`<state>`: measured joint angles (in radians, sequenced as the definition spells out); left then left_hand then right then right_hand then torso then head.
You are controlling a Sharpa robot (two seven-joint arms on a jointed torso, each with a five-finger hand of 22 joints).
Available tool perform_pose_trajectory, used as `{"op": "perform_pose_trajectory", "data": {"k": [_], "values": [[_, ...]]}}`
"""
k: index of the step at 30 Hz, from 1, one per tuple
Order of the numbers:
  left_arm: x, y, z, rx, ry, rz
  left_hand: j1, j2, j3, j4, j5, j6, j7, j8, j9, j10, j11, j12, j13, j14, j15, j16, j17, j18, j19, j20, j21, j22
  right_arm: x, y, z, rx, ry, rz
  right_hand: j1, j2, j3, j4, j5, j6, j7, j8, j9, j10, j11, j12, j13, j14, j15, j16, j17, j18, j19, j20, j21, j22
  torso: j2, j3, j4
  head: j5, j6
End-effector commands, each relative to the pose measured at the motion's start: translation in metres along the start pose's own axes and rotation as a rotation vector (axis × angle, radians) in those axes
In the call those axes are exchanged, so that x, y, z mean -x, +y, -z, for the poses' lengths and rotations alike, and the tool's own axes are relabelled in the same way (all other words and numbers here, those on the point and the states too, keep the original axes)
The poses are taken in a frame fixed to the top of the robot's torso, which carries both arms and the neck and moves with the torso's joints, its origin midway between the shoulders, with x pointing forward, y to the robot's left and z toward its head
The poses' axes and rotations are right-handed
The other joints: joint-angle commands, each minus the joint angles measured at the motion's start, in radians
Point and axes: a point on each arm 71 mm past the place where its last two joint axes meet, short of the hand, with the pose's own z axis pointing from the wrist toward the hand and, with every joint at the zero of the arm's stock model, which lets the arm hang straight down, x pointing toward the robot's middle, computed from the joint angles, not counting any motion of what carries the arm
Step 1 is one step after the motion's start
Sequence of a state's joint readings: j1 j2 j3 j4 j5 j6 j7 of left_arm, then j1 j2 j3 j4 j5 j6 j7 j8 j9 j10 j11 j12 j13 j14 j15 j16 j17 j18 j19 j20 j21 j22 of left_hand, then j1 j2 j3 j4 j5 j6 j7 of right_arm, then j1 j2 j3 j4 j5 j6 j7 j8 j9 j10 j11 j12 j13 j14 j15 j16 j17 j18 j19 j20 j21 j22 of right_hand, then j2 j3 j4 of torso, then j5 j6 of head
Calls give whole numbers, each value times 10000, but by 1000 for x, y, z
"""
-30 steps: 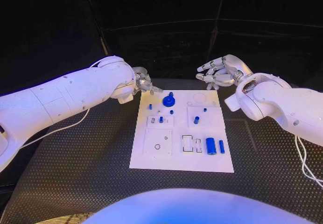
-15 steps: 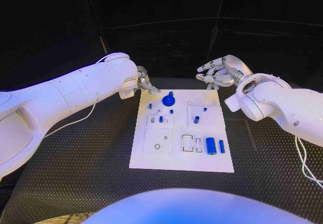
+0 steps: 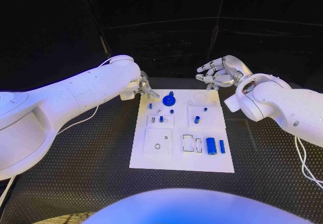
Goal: Assemble the parts on the task board
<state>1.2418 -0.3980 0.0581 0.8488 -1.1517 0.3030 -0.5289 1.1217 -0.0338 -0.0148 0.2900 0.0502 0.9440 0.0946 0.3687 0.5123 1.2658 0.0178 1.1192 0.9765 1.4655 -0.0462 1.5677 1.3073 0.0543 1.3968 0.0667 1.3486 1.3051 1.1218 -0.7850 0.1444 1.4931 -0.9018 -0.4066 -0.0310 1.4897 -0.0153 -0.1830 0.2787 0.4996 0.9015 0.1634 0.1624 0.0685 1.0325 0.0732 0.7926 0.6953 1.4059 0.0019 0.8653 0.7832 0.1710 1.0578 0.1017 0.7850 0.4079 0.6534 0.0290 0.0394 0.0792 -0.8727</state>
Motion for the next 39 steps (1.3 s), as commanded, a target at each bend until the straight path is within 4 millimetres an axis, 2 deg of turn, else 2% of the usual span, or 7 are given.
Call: {"op": "perform_pose_trajectory", "data": {"k": [1, 15, 39], "values": [[-1, 3, -1, 176, 279, -483, 78, 5, -66, -4, -4, 55, -12, -42, -20, -86, 15, -7, -14, 1053, 50, 31, 2635, 173, -38, 24, -56, -7, 0, 2, 0, 124, 69, 4, -81, 9, 31, 30, 61, -48, -17, 68, -5, -49, 5, 50, -11, -43, -22, -21, 19, 124, 85, 5, -53, -16, -13, 10, 20, 7, 1], [-10, 7, -5, 378, 838, -807, 98, 44, -96, -12, -3, 75, -12, -77, -61, -141, 17, -68, -97, 1053, 55, 31, 2635, 179, -53, 29, -77, -26, 0, 2, -1, 118, 78, 6, -47, 17, 54, 18, 100, -47, -21, 75, -4, -53, 0, 58, -19, -36, -27, -21, 32, 126, 95, 3, -60, -20, -8, -1, 13, 11, 1], [-15, 2, -5, 121, 934, -454, 408, 355, -216, -46, 0, 480, -90, -91, -226, -99, -38, 10, -65, 1053, 31, 31, 2635, 169, -15, 24, -47, 54, 0, 1, -1, 86, 56, 16, -32, 18, 65, 14, 126, -46, -23, 79, -3, -56, -2, 61, -23, -32, -29, -21, 39, 126, 100, 2, -63, -22, -4, 8, 21, 13, 1]]}}
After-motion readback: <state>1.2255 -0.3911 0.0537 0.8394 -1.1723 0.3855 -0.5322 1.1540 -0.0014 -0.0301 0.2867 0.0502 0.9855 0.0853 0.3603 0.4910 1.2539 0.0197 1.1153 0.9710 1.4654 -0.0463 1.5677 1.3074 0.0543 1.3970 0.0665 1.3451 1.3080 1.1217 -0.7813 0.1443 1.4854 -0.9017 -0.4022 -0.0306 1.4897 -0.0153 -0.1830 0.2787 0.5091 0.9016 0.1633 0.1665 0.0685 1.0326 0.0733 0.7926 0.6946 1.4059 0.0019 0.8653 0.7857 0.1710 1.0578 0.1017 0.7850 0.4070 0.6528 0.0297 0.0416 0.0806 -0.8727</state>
